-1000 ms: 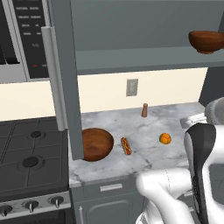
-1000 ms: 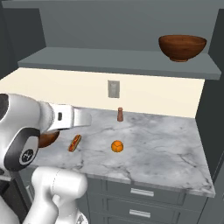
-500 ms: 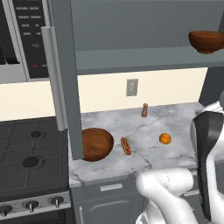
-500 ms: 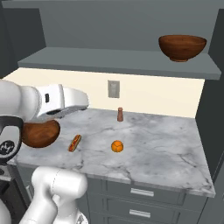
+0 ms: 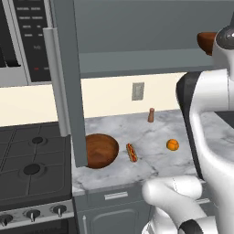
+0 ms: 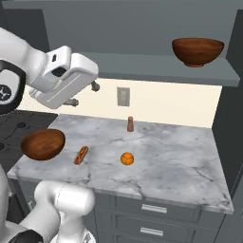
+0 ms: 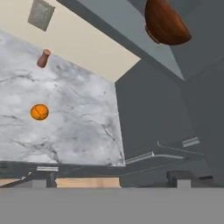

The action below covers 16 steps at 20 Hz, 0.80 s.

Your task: Pick both bowls and place them on the counter. Then place the orange in one bowl and place the hot dog in the other bowl.

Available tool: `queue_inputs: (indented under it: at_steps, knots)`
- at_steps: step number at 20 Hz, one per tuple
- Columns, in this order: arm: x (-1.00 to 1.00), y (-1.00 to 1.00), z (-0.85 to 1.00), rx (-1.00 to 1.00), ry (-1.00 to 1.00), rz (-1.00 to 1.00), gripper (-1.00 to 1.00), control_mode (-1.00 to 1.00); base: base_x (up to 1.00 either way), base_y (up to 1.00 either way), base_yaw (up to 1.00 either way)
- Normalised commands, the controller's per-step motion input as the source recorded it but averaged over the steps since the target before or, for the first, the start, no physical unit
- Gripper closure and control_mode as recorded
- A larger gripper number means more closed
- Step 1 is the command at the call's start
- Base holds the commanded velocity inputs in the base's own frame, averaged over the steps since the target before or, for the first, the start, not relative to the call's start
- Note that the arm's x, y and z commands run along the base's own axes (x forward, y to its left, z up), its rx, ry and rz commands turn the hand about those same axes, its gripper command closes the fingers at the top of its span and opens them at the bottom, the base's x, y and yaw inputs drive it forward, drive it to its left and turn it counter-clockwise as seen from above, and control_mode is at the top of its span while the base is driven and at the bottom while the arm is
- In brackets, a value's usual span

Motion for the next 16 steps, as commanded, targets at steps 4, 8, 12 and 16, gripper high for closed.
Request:
queue_inputs:
  at_steps: [4, 8, 12, 16]
  knots:
    - [0.44, -0.07, -0.22, -0.01, 0.11, -0.14, -1.00, -1.00, 0.00, 0.00, 0.00]
    - [0.56, -0.15, -0.25, -0.03, -0.01, -0.05, -1.00, -1.00, 0.00, 0.00, 0.00]
    - [0.30, -0.20, -0.22, -0.07, -0.18, -0.01, -1.00, -1.00, 0.00, 0.00, 0.00]
    - [0.22, -0.23, -0.09, -0.07, -0.24, 0.00, -1.00, -1.00, 0.00, 0.00, 0.00]
